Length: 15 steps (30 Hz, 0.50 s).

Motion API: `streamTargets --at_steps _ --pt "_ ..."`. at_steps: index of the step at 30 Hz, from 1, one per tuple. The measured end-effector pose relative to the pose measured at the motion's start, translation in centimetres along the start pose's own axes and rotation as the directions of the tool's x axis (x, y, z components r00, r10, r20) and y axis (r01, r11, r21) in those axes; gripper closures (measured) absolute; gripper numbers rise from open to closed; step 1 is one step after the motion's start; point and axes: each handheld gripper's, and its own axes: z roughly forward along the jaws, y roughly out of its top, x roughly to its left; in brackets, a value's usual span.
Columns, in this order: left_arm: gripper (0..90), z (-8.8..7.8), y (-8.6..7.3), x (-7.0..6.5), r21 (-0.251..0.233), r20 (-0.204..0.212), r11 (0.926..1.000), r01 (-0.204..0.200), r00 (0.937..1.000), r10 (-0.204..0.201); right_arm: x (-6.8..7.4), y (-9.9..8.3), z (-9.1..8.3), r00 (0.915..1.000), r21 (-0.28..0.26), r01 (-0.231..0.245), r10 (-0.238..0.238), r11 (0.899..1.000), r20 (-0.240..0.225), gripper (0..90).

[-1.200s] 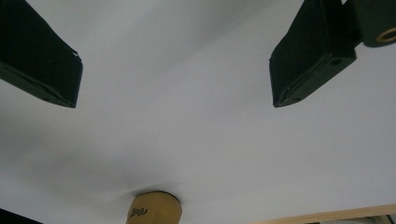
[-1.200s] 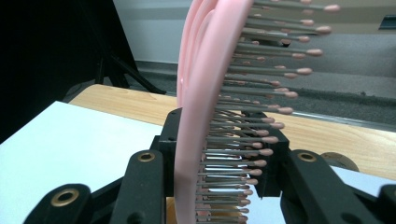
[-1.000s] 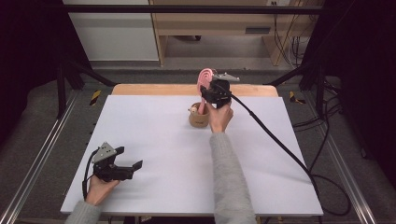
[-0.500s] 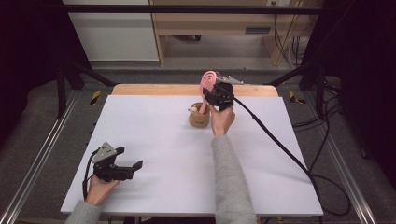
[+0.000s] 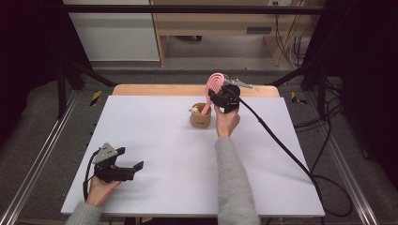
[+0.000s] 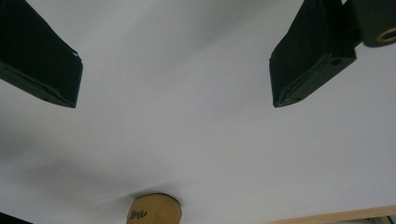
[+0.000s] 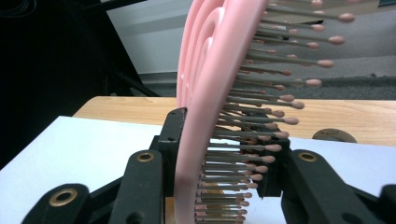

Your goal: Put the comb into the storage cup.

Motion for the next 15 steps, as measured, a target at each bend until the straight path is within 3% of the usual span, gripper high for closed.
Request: streamTargets --at_steps 15 --pt "2.4 0.1 0.0 0.0 0.002 0.001 1.0 -0.002 1.0 0.002 -1.1 -0.3 -0.4 0.9992 0.001 -0.035 0.035 0.999 0.019 60.7"
